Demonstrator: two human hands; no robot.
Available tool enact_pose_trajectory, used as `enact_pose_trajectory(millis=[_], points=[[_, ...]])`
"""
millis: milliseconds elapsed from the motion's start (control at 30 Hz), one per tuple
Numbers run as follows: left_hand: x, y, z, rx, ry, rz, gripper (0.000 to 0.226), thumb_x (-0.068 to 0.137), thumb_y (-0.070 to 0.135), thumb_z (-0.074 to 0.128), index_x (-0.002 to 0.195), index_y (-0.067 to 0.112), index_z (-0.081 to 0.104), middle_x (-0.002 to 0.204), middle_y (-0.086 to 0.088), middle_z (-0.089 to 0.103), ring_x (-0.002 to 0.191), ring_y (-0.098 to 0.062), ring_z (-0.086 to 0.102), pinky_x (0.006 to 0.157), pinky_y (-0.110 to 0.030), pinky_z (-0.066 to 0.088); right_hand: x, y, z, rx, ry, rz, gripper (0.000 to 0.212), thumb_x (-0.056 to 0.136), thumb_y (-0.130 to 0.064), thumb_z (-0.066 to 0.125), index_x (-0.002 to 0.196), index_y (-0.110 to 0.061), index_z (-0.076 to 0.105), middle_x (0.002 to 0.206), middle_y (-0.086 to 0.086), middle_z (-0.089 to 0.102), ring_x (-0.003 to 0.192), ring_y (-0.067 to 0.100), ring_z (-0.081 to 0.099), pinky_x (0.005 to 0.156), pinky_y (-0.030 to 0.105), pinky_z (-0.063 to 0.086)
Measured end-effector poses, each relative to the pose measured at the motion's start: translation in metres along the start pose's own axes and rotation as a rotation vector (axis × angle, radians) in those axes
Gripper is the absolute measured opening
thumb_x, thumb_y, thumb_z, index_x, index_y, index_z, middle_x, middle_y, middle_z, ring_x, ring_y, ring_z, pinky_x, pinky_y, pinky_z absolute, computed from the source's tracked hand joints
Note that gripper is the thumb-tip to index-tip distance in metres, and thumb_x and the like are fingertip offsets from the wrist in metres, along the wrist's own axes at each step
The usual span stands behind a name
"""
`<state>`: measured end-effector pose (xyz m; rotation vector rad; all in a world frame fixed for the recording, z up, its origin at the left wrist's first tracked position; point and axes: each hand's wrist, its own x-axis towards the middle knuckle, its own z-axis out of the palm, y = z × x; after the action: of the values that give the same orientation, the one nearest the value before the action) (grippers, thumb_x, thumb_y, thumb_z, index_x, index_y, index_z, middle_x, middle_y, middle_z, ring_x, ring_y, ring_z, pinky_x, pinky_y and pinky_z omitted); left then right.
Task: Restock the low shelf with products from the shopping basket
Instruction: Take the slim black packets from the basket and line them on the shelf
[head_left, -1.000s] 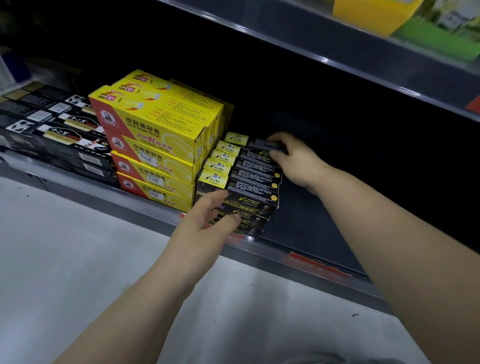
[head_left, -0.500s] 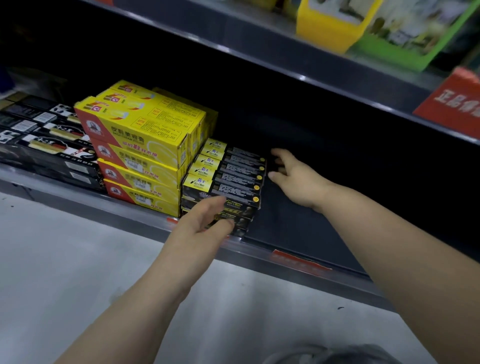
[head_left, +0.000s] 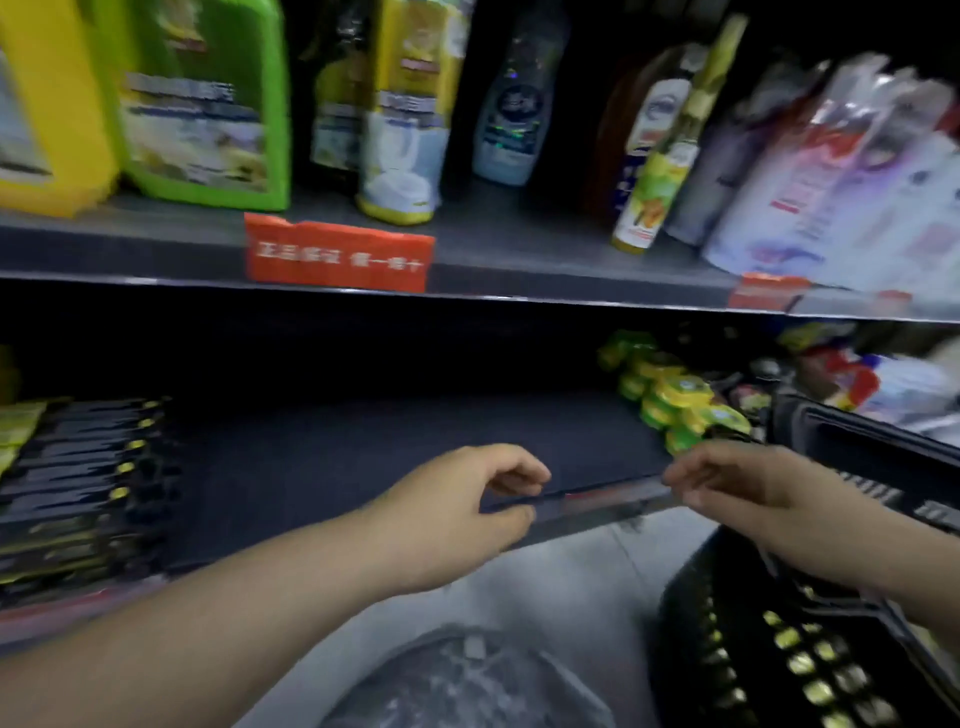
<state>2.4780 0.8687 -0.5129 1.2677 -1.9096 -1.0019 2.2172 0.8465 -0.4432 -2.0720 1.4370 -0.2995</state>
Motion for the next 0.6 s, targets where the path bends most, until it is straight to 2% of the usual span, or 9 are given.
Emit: enact_pose_trajectory(millis=[67,133,233,333,400,467,533,600], points=[[0.024,0.026,0.03,0.053,-0.069,0.132,0.028,0.089,0.03,0.057,0.114,0.041,0.055,0.117,0.026,0.057,0.108,0.015,0.049,0.095,-0.011,0.038,-0.032,0.038,-0.02,0.1,0.166,0.038,0.014,0.085,-0.006,0.062,0.087,-0.018,0.068,0.081,0.011,0.067,0.069,0.009,0.061,0.065,0.014,0.045],[0.044,0.051,0.06,0.066,-0.109,0.245,0.032,0.09,0.032,0.057,0.121,0.038,0.053,0.123,0.025,0.054,0.112,0.015,0.045,0.094,-0.007,0.037,-0.055,0.071,-0.032,0.153,0.264,0.089,0.015,0.086,-0.004,0.06,0.087,-0.017,0.067,0.079,0.009,0.066,0.067,0.005,0.058,0.064,0.013,0.044],[0.072,0.093,0.114,0.13,-0.193,0.404,0.032,0.092,0.032,0.055,0.123,0.035,0.052,0.121,0.021,0.053,0.11,0.008,0.045,0.091,-0.012,0.037,-0.08,0.125,-0.047,0.151,0.322,0.179,0.015,0.087,0.0,0.059,0.087,-0.015,0.064,0.082,0.014,0.062,0.072,0.009,0.056,0.07,0.021,0.043],[0.096,0.125,0.158,0.318,-0.296,0.528,0.028,0.094,0.034,0.05,0.122,0.031,0.054,0.118,0.013,0.057,0.111,-0.003,0.045,0.093,-0.022,0.037,-0.091,0.173,-0.061,0.182,0.369,0.282,0.018,0.088,0.003,0.058,0.085,-0.014,0.062,0.079,0.008,0.059,0.071,0.012,0.052,0.064,0.015,0.041],[0.111,0.138,0.18,0.504,-0.369,0.551,0.025,0.095,0.037,0.046,0.115,0.028,0.058,0.114,0.006,0.062,0.109,-0.015,0.052,0.09,-0.032,0.043,-0.096,0.202,-0.07,0.155,0.351,0.345,0.016,0.088,0.0,0.058,0.085,-0.015,0.063,0.074,-0.001,0.06,0.068,0.009,0.052,0.06,0.011,0.041],[0.125,0.147,0.195,0.673,-0.431,0.582,0.028,0.095,0.04,0.042,0.104,0.023,0.063,0.103,0.001,0.066,0.1,-0.021,0.057,0.083,-0.036,0.046,-0.097,0.23,-0.079,0.105,0.292,0.395,0.016,0.089,-0.003,0.058,0.084,-0.018,0.062,0.073,-0.004,0.059,0.069,0.01,0.053,0.065,0.016,0.044],[0.136,0.152,0.204,0.748,-0.493,0.605,0.034,0.095,0.045,0.039,0.093,0.021,0.064,0.092,0.001,0.066,0.085,-0.021,0.057,0.074,-0.035,0.047,-0.095,0.255,-0.086,0.015,0.213,0.44,0.012,0.09,-0.009,0.058,0.084,-0.02,0.061,0.08,-0.001,0.062,0.076,0.013,0.055,0.075,0.027,0.047],[0.146,0.152,0.208,0.776,-0.549,0.595,0.041,0.093,0.052,0.038,0.078,0.021,0.06,0.078,0.003,0.063,0.07,-0.014,0.054,0.064,-0.032,0.045,-0.091,0.28,-0.092,-0.128,0.096,0.474,0.008,0.09,-0.017,0.057,0.085,-0.022,0.059,0.091,0.001,0.065,0.086,0.015,0.059,0.083,0.03,0.047]])
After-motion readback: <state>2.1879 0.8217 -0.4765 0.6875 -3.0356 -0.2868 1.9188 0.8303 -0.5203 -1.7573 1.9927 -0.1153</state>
